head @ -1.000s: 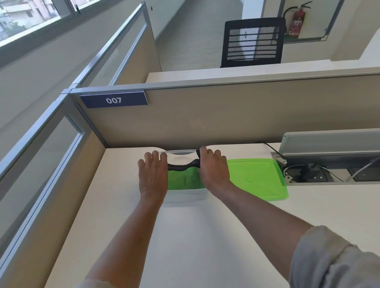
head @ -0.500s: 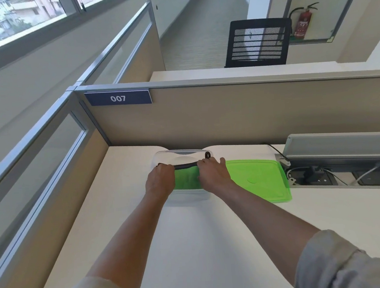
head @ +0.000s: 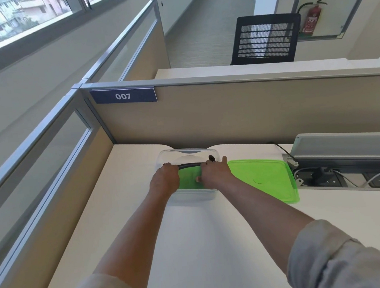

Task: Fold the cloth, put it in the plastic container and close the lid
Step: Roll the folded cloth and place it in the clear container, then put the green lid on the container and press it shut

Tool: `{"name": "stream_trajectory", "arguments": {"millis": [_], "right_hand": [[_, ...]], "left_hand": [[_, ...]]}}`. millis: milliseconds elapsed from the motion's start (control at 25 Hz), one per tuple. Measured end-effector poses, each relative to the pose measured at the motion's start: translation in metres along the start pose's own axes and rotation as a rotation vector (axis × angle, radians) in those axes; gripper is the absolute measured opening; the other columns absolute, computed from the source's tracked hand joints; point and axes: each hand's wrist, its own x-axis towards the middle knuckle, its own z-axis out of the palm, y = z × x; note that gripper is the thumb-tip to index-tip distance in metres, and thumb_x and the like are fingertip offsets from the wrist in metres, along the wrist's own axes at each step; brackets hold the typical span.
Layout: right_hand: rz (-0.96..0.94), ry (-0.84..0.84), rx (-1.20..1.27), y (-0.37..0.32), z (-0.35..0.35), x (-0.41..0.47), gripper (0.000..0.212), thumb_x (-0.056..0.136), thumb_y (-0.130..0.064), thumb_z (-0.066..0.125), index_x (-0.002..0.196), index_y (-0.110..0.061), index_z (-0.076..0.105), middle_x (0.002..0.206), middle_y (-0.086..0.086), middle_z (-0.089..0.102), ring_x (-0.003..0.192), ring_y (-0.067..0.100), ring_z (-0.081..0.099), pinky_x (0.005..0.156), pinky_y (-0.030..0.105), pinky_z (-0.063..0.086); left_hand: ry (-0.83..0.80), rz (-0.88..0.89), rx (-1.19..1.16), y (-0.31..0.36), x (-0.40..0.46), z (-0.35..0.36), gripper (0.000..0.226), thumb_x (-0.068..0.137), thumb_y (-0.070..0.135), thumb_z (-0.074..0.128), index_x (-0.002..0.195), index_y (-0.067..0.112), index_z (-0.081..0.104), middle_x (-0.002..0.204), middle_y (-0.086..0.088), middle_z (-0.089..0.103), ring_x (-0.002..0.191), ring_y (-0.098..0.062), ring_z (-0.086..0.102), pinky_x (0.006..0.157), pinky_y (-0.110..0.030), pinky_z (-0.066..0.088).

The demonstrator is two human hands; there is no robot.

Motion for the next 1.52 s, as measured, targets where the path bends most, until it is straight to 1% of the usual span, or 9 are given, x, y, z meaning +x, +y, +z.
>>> {"name": "stream_trajectory", "arguments": {"millis": [320, 400, 520, 640, 760, 920, 1160, 1360, 1520], "right_hand": [[-0.089, 0.227, 0.116, 0.005, -0.012, -0.027, 0.025, 0.094, -0.021, 0.049, 0.118, -0.014, 0.053, 0.117, 0.006, 0.063, 0.115, 0.029, 0.055, 0.105, 0.054, 0.027], [-0.126, 0.314, 0.150, 0.012, -0.022, -0.039, 0.020, 0.092, -0.012, 0.047, 0.108, -0.016, 0.056, 0.111, 0.006, 0.066, 0.108, 0.030, 0.059, 0.088, 0.044, 0.037], [-0.134, 0.413, 0.173, 0.028, -0.033, -0.059, 0.018, 0.091, -0.008, 0.044, 0.100, -0.016, 0.057, 0.103, 0.007, 0.067, 0.097, 0.033, 0.063, 0.067, 0.038, 0.034], [-0.095, 0.446, 0.157, 0.053, -0.034, -0.082, 0.026, 0.093, -0.010, 0.043, 0.115, -0.017, 0.055, 0.109, 0.007, 0.066, 0.099, 0.035, 0.062, 0.072, 0.040, 0.043], [-0.026, 0.461, 0.141, 0.086, -0.026, -0.104, 0.034, 0.095, -0.014, 0.044, 0.129, -0.016, 0.047, 0.122, 0.006, 0.060, 0.106, 0.034, 0.060, 0.079, 0.043, 0.047], [0.013, 0.446, 0.136, 0.118, -0.018, -0.130, 0.036, 0.095, -0.017, 0.048, 0.131, -0.015, 0.044, 0.124, 0.007, 0.058, 0.108, 0.032, 0.059, 0.081, 0.043, 0.049], [0.085, 0.345, 0.107, 0.170, 0.001, -0.152, 0.037, 0.089, -0.010, 0.053, 0.126, -0.013, 0.050, 0.116, 0.010, 0.065, 0.108, 0.033, 0.061, 0.080, 0.040, 0.050], [0.110, 0.221, 0.078, 0.203, 0.026, -0.155, 0.037, 0.085, -0.005, 0.053, 0.120, -0.014, 0.055, 0.112, 0.012, 0.067, 0.105, 0.033, 0.062, 0.082, 0.040, 0.054], [0.098, 0.122, 0.194, 0.214, 0.054, -0.154, 0.044, 0.085, -0.003, 0.052, 0.125, -0.019, 0.056, 0.125, 0.009, 0.061, 0.116, 0.031, 0.057, 0.090, 0.039, 0.050]], "left_hand": [[0.200, 0.031, 0.034, 0.010, -0.017, -0.014, 0.019, 0.089, 0.006, 0.047, 0.101, 0.010, 0.061, 0.094, -0.013, 0.065, 0.082, -0.039, 0.063, 0.061, -0.036, 0.042], [0.270, 0.065, 0.033, 0.020, -0.023, -0.021, 0.015, 0.089, 0.006, 0.047, 0.093, 0.010, 0.060, 0.089, -0.012, 0.066, 0.077, -0.039, 0.062, 0.058, -0.035, 0.040], [0.375, 0.082, -0.038, 0.041, -0.033, -0.032, 0.016, 0.084, 0.001, 0.047, 0.084, 0.010, 0.061, 0.087, -0.012, 0.068, 0.075, -0.040, 0.060, 0.059, -0.035, 0.039], [0.441, 0.162, -0.103, 0.068, -0.041, -0.042, 0.026, 0.084, 0.000, 0.050, 0.096, 0.009, 0.070, 0.091, -0.012, 0.071, 0.082, -0.040, 0.063, 0.064, -0.036, 0.037], [0.457, 0.249, -0.120, 0.102, -0.054, -0.042, 0.017, 0.084, 0.005, 0.053, 0.087, 0.009, 0.070, 0.081, -0.012, 0.072, 0.076, -0.039, 0.063, 0.066, -0.038, 0.042], [0.471, 0.309, -0.113, 0.131, -0.066, -0.034, 0.013, 0.083, 0.011, 0.054, 0.080, 0.011, 0.067, 0.079, -0.010, 0.072, 0.072, -0.038, 0.063, 0.064, -0.040, 0.047], [0.242, 0.451, -0.229, 0.162, -0.093, 0.014, 0.022, 0.094, 0.025, 0.055, 0.109, 0.020, 0.070, 0.106, -0.003, 0.072, 0.094, -0.030, 0.067, 0.075, -0.038, 0.054], [0.075, 0.335, -0.109, 0.160, -0.099, 0.050, 0.036, 0.094, 0.019, 0.051, 0.128, 0.024, 0.060, 0.128, 0.001, 0.062, 0.113, -0.027, 0.061, 0.088, -0.041, 0.052], [-0.019, 0.245, -0.057, 0.155, -0.096, 0.066, 0.043, 0.093, 0.013, 0.050, 0.133, 0.024, 0.055, 0.133, -0.001, 0.058, 0.117, -0.029, 0.059, 0.092, -0.040, 0.049]]}}
